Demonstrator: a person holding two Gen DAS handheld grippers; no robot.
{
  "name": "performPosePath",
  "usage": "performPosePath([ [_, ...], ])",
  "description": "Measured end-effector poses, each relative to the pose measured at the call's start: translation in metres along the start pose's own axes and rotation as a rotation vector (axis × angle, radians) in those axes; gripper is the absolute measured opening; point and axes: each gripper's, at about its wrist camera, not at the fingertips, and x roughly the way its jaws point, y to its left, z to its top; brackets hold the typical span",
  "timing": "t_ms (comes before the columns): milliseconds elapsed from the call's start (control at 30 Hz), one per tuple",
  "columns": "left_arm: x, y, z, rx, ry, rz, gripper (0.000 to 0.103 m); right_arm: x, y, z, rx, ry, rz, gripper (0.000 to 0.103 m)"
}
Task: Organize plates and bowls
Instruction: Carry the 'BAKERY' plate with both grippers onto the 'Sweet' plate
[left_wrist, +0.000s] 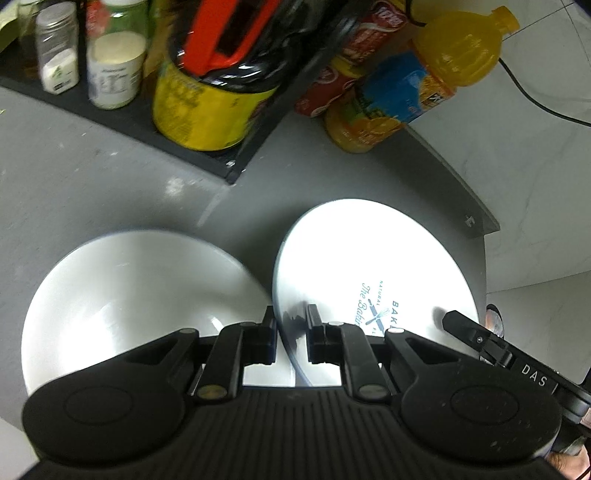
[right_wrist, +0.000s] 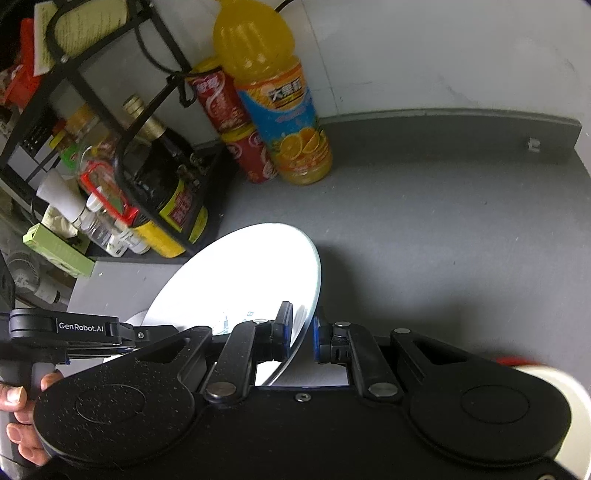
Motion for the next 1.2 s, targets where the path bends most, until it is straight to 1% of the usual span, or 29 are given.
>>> performPosePath([
  [167, -0.008, 0.016, -0.011, 0.000, -0.004, 0.000, 0.013, 0.002, 0.018, -0.017, 0.005, -0.008, 0.004, 0.011],
  [400, -0.022, 0.040, -0.030, -0.029, 0.001, 0.003, 0.013, 0.001, 0.039, -0.037, 0.000, -0.004, 0.007, 0.011],
  [500, -0.029, 0.048, -0.035, -0.020, 0.001, 0.007, 0.013, -0.001, 0.049, -0.045, -0.014, -0.002, 0.001, 0.011],
  [633, -0.032, 0.060, -0.040, -0.039, 0.010, 0.001, 0.013, -0.002, 0.057, -0.055, -0.008, 0.000, -0.004, 0.011],
  [767, -0.035, 0.067, -0.044, -0.023, 0.014, 0.004, 0.012, -0.002, 0.064, -0.063, -0.025, 0.007, -0.022, 0.011],
  [900, -0.035, 0.078, -0.047, -0.031, 0.021, -0.003, 0.013, 0.000, 0.070, -0.067, -0.026, 0.002, -0.028, 0.011],
  [1200, -0.032, 0.096, -0.052, -0.038, 0.038, 0.011, 0.013, 0.011, 0.086, -0.082, -0.042, 0.018, -0.055, 0.011],
])
